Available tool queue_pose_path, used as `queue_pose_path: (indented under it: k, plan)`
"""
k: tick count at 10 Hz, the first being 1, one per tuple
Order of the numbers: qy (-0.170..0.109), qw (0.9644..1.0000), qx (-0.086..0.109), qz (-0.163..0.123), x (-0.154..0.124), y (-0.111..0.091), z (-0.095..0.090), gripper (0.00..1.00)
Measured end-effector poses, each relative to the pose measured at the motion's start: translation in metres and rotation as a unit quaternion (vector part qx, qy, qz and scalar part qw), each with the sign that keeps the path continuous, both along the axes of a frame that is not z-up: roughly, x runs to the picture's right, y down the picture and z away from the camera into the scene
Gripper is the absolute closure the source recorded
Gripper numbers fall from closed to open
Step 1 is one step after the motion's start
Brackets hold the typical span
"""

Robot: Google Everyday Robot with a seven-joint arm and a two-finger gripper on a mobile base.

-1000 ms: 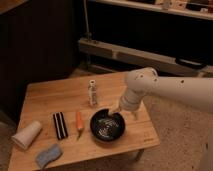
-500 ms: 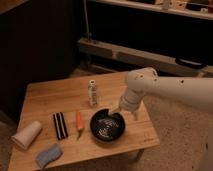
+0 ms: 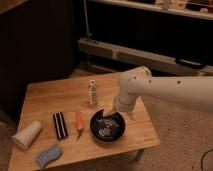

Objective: Move the arm in a circular motion

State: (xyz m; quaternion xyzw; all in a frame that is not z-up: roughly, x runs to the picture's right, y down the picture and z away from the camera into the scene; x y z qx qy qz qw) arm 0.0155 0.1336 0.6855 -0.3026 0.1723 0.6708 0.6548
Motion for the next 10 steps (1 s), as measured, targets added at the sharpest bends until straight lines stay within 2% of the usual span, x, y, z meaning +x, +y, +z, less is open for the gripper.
queue_pose_path:
  k: [2,4,5,8,10]
  plan:
    - [-0.034,0.9988,0.009,-0.034,-0.057,0.001,-0.018,0.2]
    - [-0.054,0.9963,0.017,-0.064,-0.083,-0.008,-0.026,0.2]
    - [-0.066,0.9943,0.021,-0.081,-0.103,-0.021,-0.025,0.2]
    - [-0.086,0.9892,0.035,-0.114,-0.149,-0.069,-0.009,0.2]
    - [-0.087,0.9858,0.046,-0.136,-0.167,-0.129,0.021,0.2]
